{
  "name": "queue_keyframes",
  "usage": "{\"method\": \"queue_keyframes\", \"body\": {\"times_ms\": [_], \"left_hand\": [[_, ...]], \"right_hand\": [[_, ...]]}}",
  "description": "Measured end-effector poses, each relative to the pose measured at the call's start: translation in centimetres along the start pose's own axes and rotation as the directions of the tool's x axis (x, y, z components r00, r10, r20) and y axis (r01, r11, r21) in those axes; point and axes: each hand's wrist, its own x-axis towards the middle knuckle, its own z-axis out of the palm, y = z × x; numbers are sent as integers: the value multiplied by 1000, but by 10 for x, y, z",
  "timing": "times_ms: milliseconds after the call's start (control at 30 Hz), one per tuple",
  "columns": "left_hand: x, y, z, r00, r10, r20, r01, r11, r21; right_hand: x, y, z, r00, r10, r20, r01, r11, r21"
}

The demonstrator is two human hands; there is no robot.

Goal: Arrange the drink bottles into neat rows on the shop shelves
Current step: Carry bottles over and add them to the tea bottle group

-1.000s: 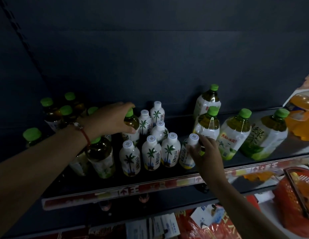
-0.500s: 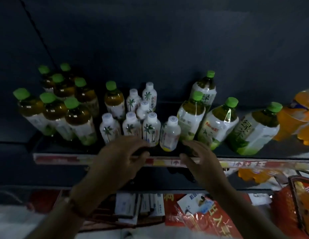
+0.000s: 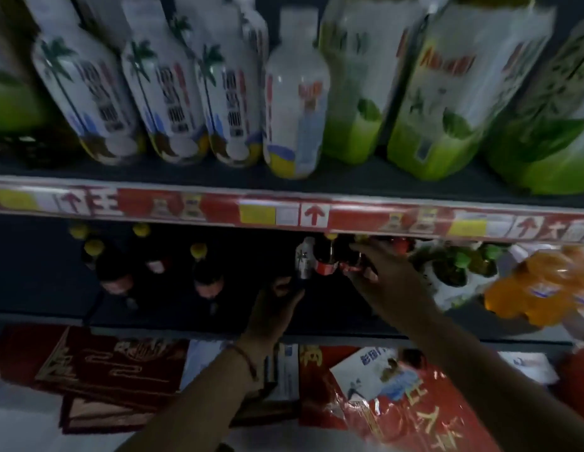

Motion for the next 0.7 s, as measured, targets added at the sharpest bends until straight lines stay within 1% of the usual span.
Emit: {"method": "queue_keyframes", "body": {"times_ms": [67, 100, 133, 167, 200, 233, 300, 333, 400, 467, 500, 533, 600, 667, 700], "left_hand": [[44, -7, 14, 990, 133, -51, -135, 990, -37], [67, -10, 20, 976, 205, -80, -210, 976, -59], [87, -13, 25, 958, 268, -102, -275, 959, -73], [106, -18, 29, 947, 301, -111, -308, 950, -58], [120, -22, 31, 935, 340, -96, -347, 936, -61], [138, -28, 33, 933, 351, -74, -356, 932, -63], [162, -38, 37, 919, 393, -18, -393, 918, -44], [176, -47, 38, 910, 414, 16, -414, 910, -24], [190, -62, 42, 884, 465, 54, -468, 881, 73], [199, -75, 42, 863, 504, 35, -504, 854, 127], [194, -76, 41, 865, 501, 14, -497, 853, 158], [192, -79, 40, 859, 512, -7, -502, 846, 179], [185, -85, 36, 848, 527, -50, -504, 833, 229], [177, -94, 31, 848, 525, -79, -480, 822, 307], [167, -96, 29, 855, 511, -89, -465, 830, 308]], "right_hand": [[33, 20, 19, 985, -151, -88, 132, 973, -191], [48, 29, 27, 970, -212, -120, 170, 941, -292], [60, 38, 34, 960, -245, -135, 184, 916, -357], [70, 46, 42, 960, -251, -123, 186, 902, -389], [77, 56, 49, 964, -248, -94, 192, 896, -401], [83, 63, 55, 969, -241, -48, 204, 898, -391], [89, 76, 66, 974, -225, 25, 220, 920, -323], [91, 80, 70, 975, -222, 12, 216, 934, -286], [90, 81, 76, 971, -218, -95, 189, 951, -246], [85, 78, 83, 955, -236, -180, 165, 925, -341], [84, 78, 86, 949, -239, -205, 148, 913, -381], [83, 77, 87, 946, -239, -220, 137, 908, -396], [81, 75, 83, 952, -238, -193, 151, 913, -380], [83, 75, 81, 954, -248, -169, 177, 919, -352], [84, 75, 80, 953, -252, -168, 185, 923, -337]]}}
